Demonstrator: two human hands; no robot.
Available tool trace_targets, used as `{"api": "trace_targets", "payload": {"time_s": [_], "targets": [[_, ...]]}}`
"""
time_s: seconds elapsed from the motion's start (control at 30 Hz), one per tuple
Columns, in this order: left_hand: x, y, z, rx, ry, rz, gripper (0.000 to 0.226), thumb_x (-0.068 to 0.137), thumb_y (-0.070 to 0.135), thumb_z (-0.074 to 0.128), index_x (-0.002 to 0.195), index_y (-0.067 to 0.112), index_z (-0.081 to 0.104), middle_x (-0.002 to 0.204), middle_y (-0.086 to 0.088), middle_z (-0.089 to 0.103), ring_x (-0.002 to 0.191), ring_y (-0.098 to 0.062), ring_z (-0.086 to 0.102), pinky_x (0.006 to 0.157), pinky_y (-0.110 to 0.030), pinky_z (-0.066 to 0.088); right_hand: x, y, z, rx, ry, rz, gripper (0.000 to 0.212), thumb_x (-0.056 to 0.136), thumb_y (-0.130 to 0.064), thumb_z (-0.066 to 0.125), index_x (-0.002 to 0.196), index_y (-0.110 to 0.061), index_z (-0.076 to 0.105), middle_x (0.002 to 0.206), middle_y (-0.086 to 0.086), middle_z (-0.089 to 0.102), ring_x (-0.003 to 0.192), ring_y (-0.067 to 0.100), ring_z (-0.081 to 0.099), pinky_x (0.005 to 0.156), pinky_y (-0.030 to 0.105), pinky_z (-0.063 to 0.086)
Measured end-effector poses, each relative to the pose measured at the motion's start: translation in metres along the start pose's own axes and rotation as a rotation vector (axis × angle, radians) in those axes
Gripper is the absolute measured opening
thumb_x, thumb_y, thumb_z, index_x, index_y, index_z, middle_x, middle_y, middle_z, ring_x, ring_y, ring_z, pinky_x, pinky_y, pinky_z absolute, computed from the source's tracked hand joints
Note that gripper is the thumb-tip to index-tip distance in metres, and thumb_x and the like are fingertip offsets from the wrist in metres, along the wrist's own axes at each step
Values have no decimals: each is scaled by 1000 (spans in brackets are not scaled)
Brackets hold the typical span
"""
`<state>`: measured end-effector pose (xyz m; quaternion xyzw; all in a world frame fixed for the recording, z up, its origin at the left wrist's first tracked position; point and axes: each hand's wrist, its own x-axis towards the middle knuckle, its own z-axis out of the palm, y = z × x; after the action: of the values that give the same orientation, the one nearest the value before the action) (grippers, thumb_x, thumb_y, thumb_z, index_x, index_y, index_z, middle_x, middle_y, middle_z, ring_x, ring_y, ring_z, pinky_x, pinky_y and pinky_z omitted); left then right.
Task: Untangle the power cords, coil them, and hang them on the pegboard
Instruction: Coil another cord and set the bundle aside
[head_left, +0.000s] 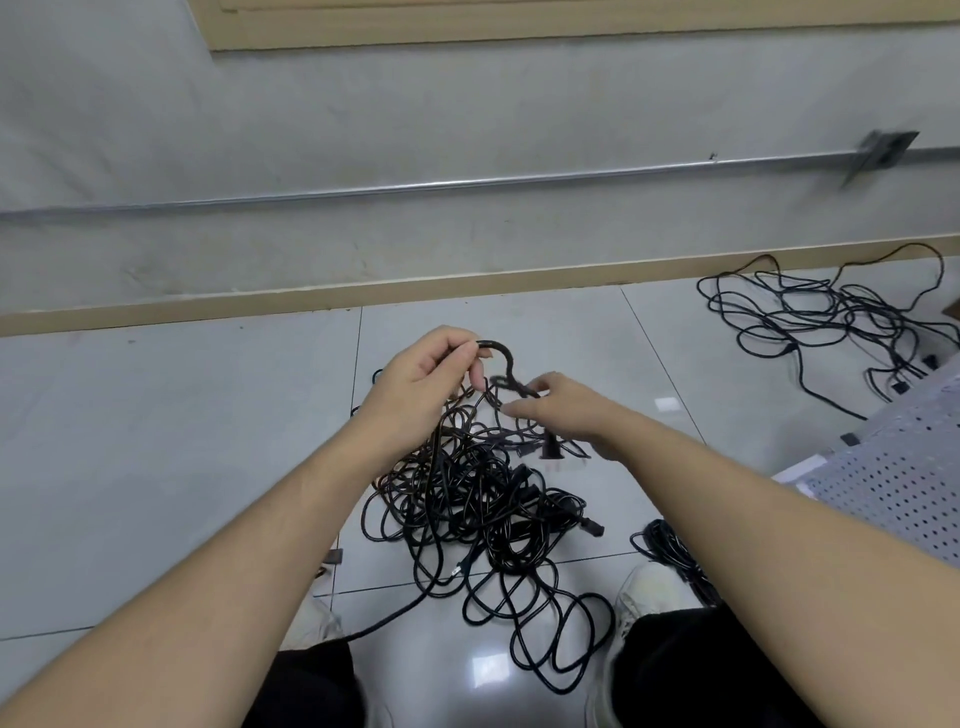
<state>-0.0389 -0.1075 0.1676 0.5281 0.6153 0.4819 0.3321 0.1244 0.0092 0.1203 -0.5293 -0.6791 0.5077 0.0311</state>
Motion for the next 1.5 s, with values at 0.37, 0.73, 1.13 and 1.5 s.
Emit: {"api": "trace_targets", "payload": {"time_s": [0.37, 0.73, 1.13, 1.5], "targets": [[9, -5, -19, 55, -278, -399, 37, 109, 40, 38, 102, 17, 65, 89, -7, 75, 62, -29, 67, 70, -37, 53, -2, -25, -5, 103, 227, -291, 24, 96, -9, 45, 100, -21, 65, 91, 3, 68, 69, 16, 52, 63, 30, 39], [23, 0, 18, -692, 17, -420, 37, 110, 38, 40, 120, 11, 63, 108, -8, 74, 102, -20, 70, 73, -35, 55, -27, -48, 17, 304, 85, -605, 13, 95, -6, 68, 96, -18, 71, 74, -12, 70, 66, 4, 63, 70, 19, 51], [26, 3, 22, -499, 156, -387, 29, 113, 22, 36, 111, 21, 64, 83, 4, 71, 81, -17, 66, 79, -41, 58, -21, -47, 12, 417, 28, -438, 24, 104, -26, 57, 89, -15, 72, 72, 0, 67, 65, 12, 57, 70, 35, 53], [21, 2, 24, 68, 220, -215, 31, 108, 28, 43, 96, 37, 70, 99, 10, 67, 91, -8, 63, 88, -31, 51, -15, -37, 2, 100, 315, -461, 20, 92, -34, 72, 82, -52, 75, 72, -1, 74, 66, 20, 68, 69, 41, 56]]}}
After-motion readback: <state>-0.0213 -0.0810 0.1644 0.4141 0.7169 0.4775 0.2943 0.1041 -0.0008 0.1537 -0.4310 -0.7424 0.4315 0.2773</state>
